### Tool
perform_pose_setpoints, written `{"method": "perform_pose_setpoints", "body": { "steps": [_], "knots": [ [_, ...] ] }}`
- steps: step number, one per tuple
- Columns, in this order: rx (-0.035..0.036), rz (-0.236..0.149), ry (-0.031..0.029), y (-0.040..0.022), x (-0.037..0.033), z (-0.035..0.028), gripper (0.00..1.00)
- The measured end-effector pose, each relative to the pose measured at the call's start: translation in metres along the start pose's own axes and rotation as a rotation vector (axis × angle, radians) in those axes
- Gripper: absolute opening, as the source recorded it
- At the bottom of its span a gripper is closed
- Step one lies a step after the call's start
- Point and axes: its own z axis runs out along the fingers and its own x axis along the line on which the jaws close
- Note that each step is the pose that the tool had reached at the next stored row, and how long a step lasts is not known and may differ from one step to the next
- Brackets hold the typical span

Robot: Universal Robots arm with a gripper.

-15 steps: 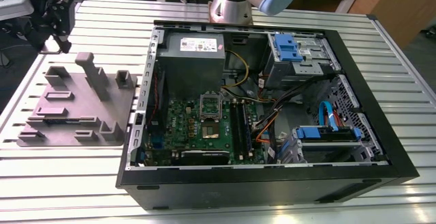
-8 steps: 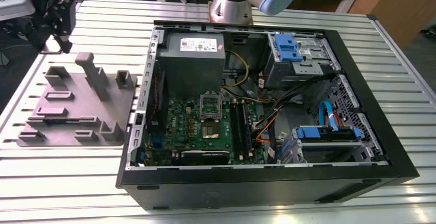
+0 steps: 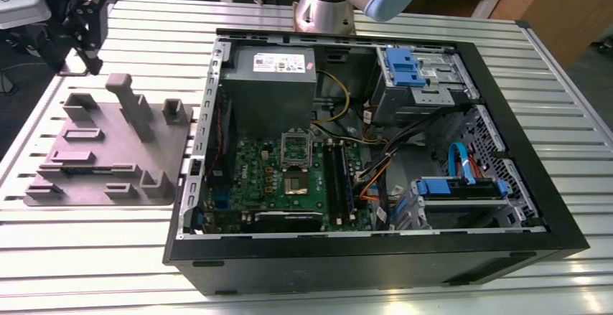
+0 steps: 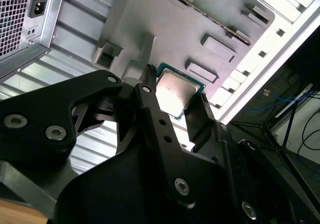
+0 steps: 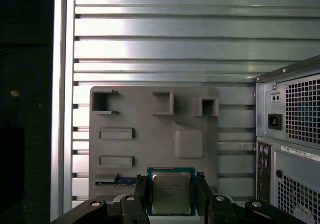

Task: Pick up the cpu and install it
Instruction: 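Pick up the cpu and move it towards the insertion slot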

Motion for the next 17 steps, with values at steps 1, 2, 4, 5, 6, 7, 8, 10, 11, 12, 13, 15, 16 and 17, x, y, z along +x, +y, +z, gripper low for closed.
{"method": "perform_pose_setpoints", "body": {
  "steps": [1, 2, 4, 5, 6, 7, 8, 10, 11, 12, 13, 15, 16, 17],
  "knots": [
    [0.0, 0.0, 0.0001, 0.0, -0.0002, 0.0, 0.47],
    [0.0, 0.0, 0.0001, 0.0, -0.0005, 0.0, 0.47],
    [0.0, 0.0, 0.0, 0.0, -0.0007, 0.0, 0.47],
    [0.0001, 0.0, 0.0, 0.0, -0.001, 0.0, 0.47],
    [0.0, 0.0, 0.0, 0.0, -0.0014, 0.0, 0.47],
    [0.0, 0.0, 0.0001, 0.0, -0.0015, 0.0, 0.47],
    [0.0, 0.0, 0.0, 0.0, -0.0017, 0.0, 0.47],
    [0.0, 0.0, 0.0, 0.0, -0.0024, 0.0, 0.47],
    [0.0, 0.0, 0.0, 0.0, -0.0028, 0.0, 0.47],
    [0.0, 0.0, 0.0001, 0.0, -0.003, 0.0, 0.47],
    [0.0, 0.0, 0.0, 0.0, -0.0033, 0.0001, 0.47],
    [0.0, 0.0, 0.0, 0.0, -0.0039, 0.0, 0.47],
    [0.0001, 0.0, 0.0001, 0.0, -0.0041, 0.0, 0.47],
    [0.0001, 0.0, 0.0001, 0.0, -0.0042, 0.0, 0.47]
  ]
}}
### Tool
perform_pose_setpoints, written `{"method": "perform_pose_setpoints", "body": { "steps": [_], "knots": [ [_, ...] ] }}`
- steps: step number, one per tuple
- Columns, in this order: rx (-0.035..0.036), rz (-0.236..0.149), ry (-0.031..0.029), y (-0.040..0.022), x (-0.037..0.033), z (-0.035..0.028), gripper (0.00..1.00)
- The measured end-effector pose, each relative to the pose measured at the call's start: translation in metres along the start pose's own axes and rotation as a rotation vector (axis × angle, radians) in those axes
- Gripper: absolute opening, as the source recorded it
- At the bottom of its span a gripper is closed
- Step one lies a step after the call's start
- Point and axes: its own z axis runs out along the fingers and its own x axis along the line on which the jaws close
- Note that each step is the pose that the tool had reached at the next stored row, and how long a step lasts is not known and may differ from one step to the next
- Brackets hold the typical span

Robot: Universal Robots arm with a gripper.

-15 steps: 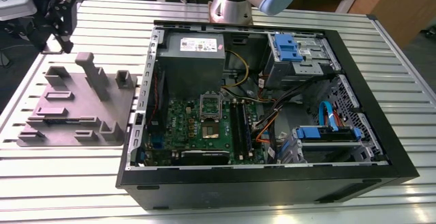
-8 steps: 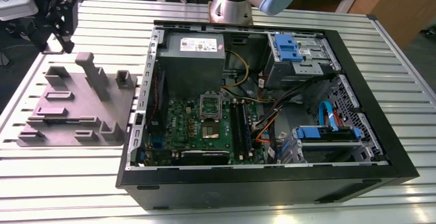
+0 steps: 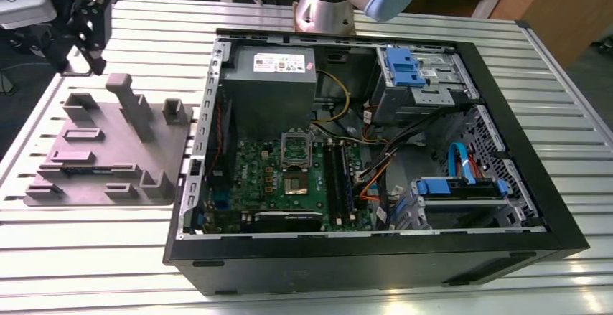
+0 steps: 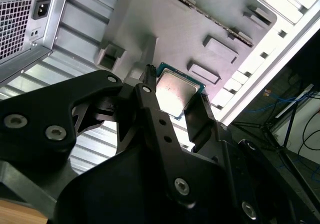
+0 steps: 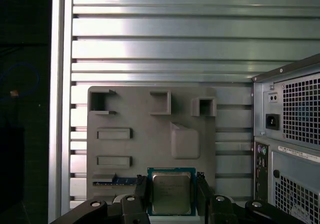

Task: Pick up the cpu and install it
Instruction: 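Pick up the cpu and move it towards the insertion slot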

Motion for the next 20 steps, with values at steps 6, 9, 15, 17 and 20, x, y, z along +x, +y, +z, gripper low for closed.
{"method": "perform_pose_setpoints", "body": {
  "steps": [6, 9, 15, 17, 20],
  "knots": [
    [0.0, 0.0, 0.0, 0.0, -0.0017, 0.0, 0.47],
    [-0.0001, 0.0, -0.0001, 0.0, -0.0028, 0.0001, 0.47],
    [-0.0001, 0.0, -0.0001, 0.0, -0.0051, 0.0001, 0.47],
    [0.0, 0.0, 0.0, 0.0001, -0.0056, 0.0001, 0.47],
    [0.0, 0.0, 0.0, 0.0001, -0.0063, 0.0001, 0.47]
  ]
}}
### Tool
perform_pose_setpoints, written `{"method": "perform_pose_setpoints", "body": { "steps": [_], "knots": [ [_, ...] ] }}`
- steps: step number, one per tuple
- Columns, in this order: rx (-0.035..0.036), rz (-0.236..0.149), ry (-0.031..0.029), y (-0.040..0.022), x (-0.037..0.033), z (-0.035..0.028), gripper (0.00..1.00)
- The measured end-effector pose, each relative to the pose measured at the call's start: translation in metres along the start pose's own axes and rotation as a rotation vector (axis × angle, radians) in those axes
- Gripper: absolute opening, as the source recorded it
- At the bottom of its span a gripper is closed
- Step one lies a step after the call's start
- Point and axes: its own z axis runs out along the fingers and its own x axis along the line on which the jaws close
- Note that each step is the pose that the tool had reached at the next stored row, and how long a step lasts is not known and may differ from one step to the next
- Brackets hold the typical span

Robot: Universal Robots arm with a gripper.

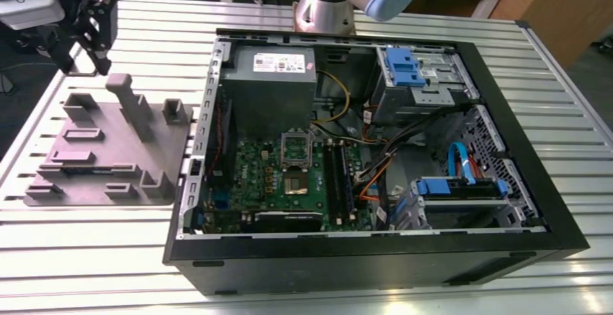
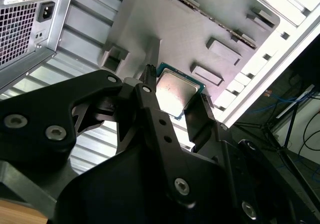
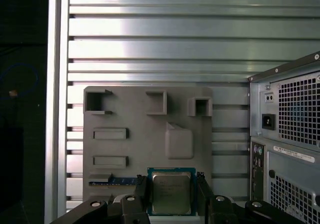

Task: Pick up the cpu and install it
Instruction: 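Pick up the cpu and move it towards the insertion slot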

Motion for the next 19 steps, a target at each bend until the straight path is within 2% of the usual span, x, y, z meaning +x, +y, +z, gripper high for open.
{"method": "perform_pose_setpoints", "body": {
  "steps": [15, 17, 19],
  "knots": [
    [0.0, 0.0, 0.0, 0.0, -0.0036, 0.0, 0.47],
    [0.0, 0.0, 0.0, 0.0001, -0.0131, 0.0001, 0.47],
    [-0.0001, 0.0, 0.0, 0.0001, -0.0135, 0.0001, 0.47]
  ]
}}
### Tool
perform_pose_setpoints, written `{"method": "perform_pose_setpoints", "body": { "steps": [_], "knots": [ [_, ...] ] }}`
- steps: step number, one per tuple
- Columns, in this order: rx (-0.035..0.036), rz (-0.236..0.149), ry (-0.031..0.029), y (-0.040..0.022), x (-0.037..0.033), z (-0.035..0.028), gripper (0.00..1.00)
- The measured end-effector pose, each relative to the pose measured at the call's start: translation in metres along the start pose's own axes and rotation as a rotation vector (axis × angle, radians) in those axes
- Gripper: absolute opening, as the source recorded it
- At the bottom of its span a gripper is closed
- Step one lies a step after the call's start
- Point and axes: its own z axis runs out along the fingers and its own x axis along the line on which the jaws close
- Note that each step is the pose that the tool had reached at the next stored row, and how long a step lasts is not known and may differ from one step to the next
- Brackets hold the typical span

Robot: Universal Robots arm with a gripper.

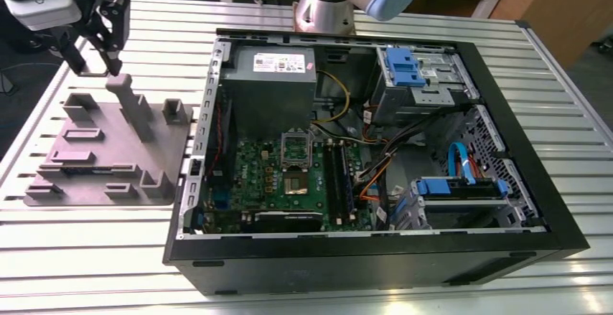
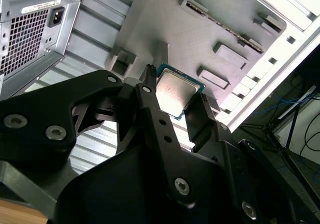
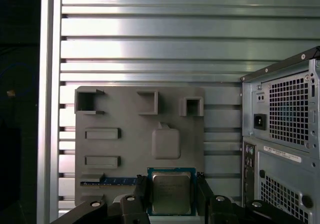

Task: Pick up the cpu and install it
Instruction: 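Pick up the cpu and move it towards the insertion slot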

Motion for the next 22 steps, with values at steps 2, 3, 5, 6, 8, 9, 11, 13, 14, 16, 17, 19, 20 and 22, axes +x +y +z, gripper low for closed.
{"method": "perform_pose_setpoints", "body": {
  "steps": [2, 3, 5, 6, 8, 9, 11, 13, 14, 16, 17, 19, 20, 22],
  "knots": [
    [0.0, 0.0, 0.0, 0.0, -0.0004, 0.0, 0.47],
    [0.0, 0.0, 0.0, 0.0, -0.0012, 0.0, 0.47],
    [0.0, 0.0, 0.0, 0.0, -0.0021, 0.0, 0.47],
    [0.0, 0.0, 0.0, 0.0, -0.0023, 0.0, 0.47],
    [0.0001, 0.0, 0.0, 0.0, -0.0027, 0.0, 0.47],
    [0.0, 0.0, 0.0, 0.0001, -0.0058, 0.0, 0.47],
    [0.0, 0.0, 0.0, 0.0001, -0.0118, 0.0001, 0.47],
    [0.0, 0.0, 0.0, 0.0001, -0.0129, 0.0001, 0.47],
    [0.0, 0.0, 0.0, 0.0002, -0.0131, 0.0001, 0.47],
    [0.0001, 0.0, 0.0001, 0.0003, -0.024, 0.0001, 0.47],
    [0.0, 0.0, 0.0, 0.0003, -0.0241, 0.0001, 0.47],
    [0.0001, 0.0, 0.0001, 0.0003, -0.0246, 0.0001, 0.47],
    [0.0001, 0.0, 0.0001, 0.0003, -0.0248, 0.0001, 0.47],
    [0.0, 0.0, 0.0, 0.0003, -0.0253, 0.0002, 0.47]
  ]
}}
